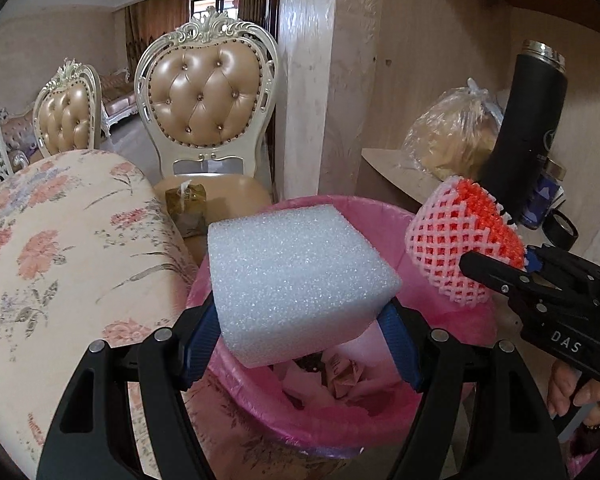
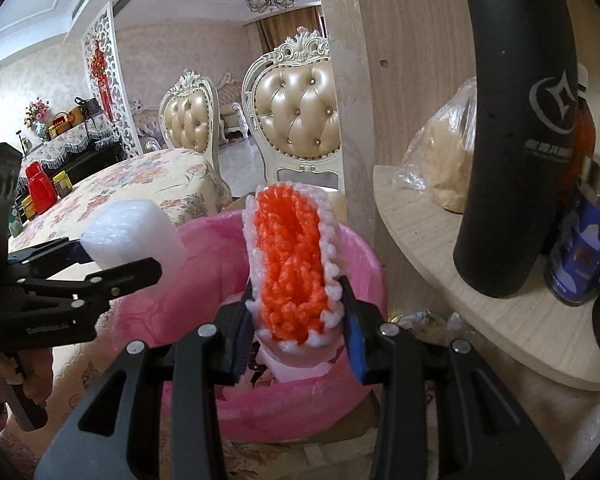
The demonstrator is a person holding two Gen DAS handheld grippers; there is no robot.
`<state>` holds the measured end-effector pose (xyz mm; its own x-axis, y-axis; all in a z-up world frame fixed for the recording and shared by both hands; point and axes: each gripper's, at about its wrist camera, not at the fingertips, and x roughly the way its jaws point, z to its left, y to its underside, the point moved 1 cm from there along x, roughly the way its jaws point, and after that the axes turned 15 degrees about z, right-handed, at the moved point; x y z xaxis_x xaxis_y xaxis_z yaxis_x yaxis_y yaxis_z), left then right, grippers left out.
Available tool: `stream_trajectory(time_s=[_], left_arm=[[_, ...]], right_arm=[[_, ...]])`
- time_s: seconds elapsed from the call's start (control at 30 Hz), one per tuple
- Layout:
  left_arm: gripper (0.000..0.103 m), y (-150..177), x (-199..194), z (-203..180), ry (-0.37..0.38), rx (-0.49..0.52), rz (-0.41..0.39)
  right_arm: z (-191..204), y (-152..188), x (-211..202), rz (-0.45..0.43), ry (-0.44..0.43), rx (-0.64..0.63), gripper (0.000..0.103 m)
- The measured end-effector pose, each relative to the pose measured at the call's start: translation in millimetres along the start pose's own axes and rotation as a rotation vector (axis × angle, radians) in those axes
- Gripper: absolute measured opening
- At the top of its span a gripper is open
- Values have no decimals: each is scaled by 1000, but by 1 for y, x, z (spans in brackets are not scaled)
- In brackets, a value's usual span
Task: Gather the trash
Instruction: 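Carry the foam block and orange foam net over the pink bin, then open both tools to drop the foam block and foam net into the bin, then move both open tools back over the table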
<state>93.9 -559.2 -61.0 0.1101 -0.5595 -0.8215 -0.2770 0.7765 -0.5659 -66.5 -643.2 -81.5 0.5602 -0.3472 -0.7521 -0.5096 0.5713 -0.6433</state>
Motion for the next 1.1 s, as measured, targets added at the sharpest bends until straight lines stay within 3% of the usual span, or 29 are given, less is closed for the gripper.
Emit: stream_trajectory(time_s=[0.37, 0.53, 0.63, 0.87, 1.1], left_arm=[[70, 1, 16, 3, -11, 0, 33], [70, 0, 15, 5, -18, -4, 33], [86, -1, 13, 6, -32, -10, 22], [91, 4, 2, 8, -64, -18, -6], [93, 23, -21, 23, -100, -67, -29]], right_arm=[[0, -3, 11, 16, -3, 0, 41], [1, -4, 9, 11, -11, 1, 48], [-1, -5, 8, 1, -24, 16, 57], [-7, -6, 1, -15, -28, 49, 59], [2, -6, -10, -28, -31, 56, 67]])
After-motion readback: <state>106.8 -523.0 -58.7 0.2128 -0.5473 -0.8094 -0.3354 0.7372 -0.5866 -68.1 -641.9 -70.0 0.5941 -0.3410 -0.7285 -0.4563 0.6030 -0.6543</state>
